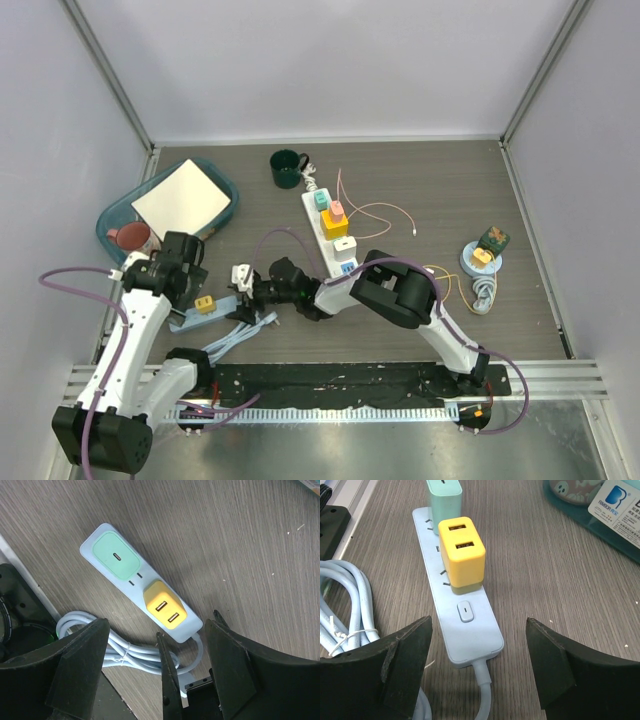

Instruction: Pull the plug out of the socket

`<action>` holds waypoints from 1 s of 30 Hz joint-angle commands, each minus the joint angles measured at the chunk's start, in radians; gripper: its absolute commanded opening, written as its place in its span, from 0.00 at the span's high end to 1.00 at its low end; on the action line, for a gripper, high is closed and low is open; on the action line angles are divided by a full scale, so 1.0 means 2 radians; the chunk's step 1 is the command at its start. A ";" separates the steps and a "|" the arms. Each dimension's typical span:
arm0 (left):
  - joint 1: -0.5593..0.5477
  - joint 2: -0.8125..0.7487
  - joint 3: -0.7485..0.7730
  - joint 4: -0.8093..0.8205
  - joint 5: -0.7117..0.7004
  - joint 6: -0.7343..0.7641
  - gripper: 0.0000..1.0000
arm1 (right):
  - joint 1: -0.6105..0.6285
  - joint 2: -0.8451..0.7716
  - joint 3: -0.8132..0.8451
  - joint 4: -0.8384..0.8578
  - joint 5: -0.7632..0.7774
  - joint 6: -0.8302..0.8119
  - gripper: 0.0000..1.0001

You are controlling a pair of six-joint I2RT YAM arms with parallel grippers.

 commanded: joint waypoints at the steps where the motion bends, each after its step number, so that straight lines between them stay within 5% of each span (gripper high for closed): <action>1: 0.004 -0.007 0.016 -0.017 -0.024 0.001 0.18 | 0.008 0.006 0.012 -0.076 -0.018 -0.064 0.19; 11: 0.004 -0.003 0.053 -0.069 -0.056 -0.027 0.17 | 0.016 -0.002 0.063 -0.238 -0.001 -0.114 0.25; 17: 0.004 -0.031 0.072 -0.091 -0.091 -0.049 0.16 | 0.017 -0.005 0.049 -0.245 0.032 -0.115 0.25; 30: 0.005 -0.036 0.053 -0.070 -0.040 -0.049 0.18 | 0.016 0.012 0.049 -0.260 0.025 -0.087 0.39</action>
